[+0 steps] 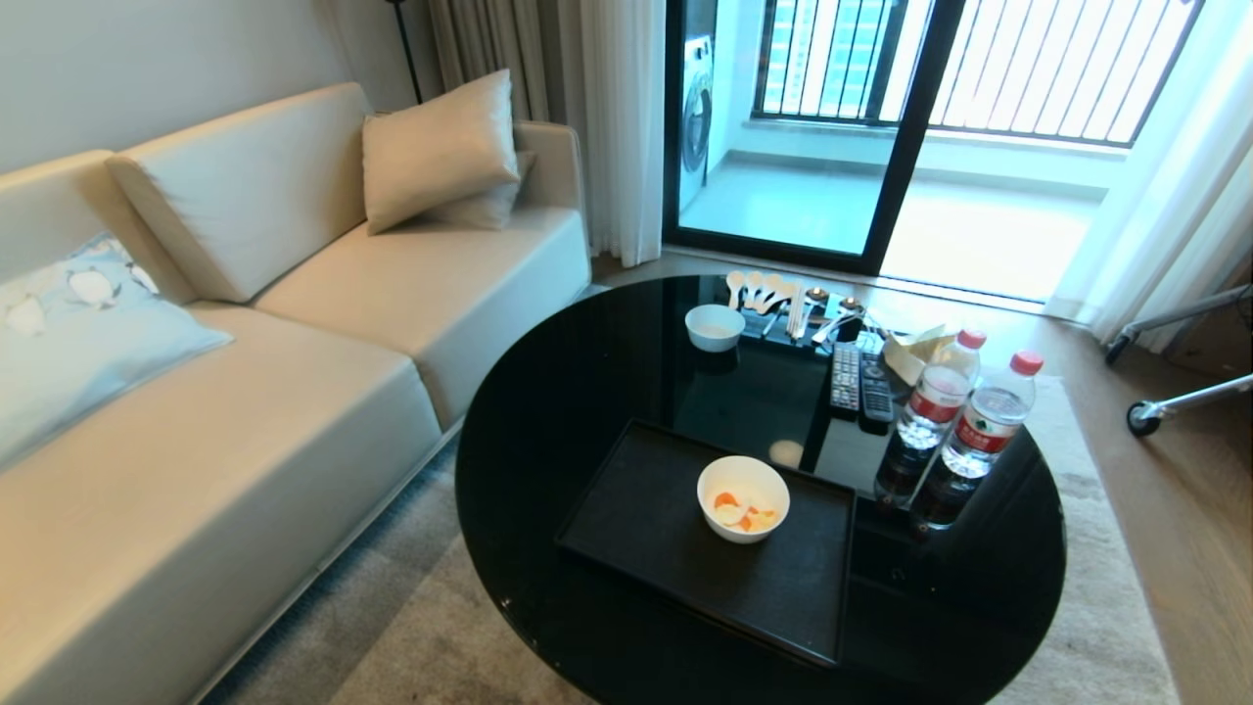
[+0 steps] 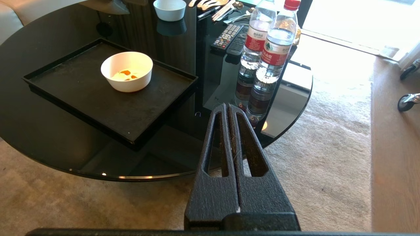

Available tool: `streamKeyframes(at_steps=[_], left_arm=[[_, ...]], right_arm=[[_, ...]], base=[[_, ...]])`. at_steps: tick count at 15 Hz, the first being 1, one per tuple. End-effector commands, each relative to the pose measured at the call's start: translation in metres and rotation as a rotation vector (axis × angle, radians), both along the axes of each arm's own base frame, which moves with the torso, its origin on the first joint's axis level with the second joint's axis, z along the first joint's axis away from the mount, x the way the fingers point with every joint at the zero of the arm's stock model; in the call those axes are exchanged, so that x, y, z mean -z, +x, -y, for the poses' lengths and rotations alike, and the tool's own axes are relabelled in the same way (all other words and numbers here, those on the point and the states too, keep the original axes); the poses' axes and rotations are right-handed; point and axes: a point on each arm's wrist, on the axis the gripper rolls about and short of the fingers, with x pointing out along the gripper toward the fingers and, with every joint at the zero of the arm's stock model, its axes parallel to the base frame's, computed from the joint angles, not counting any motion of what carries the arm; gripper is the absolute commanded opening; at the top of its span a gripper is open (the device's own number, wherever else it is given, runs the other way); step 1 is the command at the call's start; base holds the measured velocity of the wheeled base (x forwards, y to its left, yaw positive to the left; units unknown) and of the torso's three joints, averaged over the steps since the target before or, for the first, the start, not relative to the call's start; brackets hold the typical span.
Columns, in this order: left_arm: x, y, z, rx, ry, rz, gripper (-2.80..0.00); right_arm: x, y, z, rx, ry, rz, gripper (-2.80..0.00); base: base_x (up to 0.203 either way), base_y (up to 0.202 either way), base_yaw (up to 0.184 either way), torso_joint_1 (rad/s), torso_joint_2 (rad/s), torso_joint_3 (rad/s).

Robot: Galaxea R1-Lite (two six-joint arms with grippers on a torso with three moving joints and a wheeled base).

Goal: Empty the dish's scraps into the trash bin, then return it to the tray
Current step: Pick up the bowl with leftover food

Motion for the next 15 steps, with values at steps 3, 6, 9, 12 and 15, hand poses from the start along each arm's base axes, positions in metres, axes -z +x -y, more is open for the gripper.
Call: streamKeyframes(at_steps=[3, 6, 9, 12, 15], left_arm=[[0.0, 0.0, 0.0, 0.0, -0.001, 0.001, -2.8], [0.0, 0.0, 0.0, 0.0, -0.001, 0.001, -2.8], [0.0, 0.0, 0.0, 0.0, -0.001, 0.001, -2.8], [0.0, 0.0, 0.0, 0.0, -0.001, 0.001, -2.8], [0.0, 0.0, 0.0, 0.0, -0.001, 0.001, -2.8]], right_arm=[[0.0, 0.0, 0.0, -0.001, -0.001, 0.001, -2.8], [0.0, 0.0, 0.0, -0.001, -0.011, 0.004, -2.8], [-0.006, 0.003, 0.0, -0.007, -0.064, -0.022, -2.8], [-0.032, 0.013, -0.001, -0.058, -0.095, -0.072, -2.8], [-0.068, 0.032, -0.002, -0.075, -0.118, -0.116, -2.8]], base=[[0.0, 0.0, 0.0, 0.0, 0.0, 0.0], [0.0, 0.0, 0.0, 0.0, 0.0, 0.0], [0.0, 0.0, 0.0, 0.0, 0.0, 0.0], [0.0, 0.0, 0.0, 0.0, 0.0, 0.0], [0.0, 0.0, 0.0, 0.0, 0.0, 0.0]])
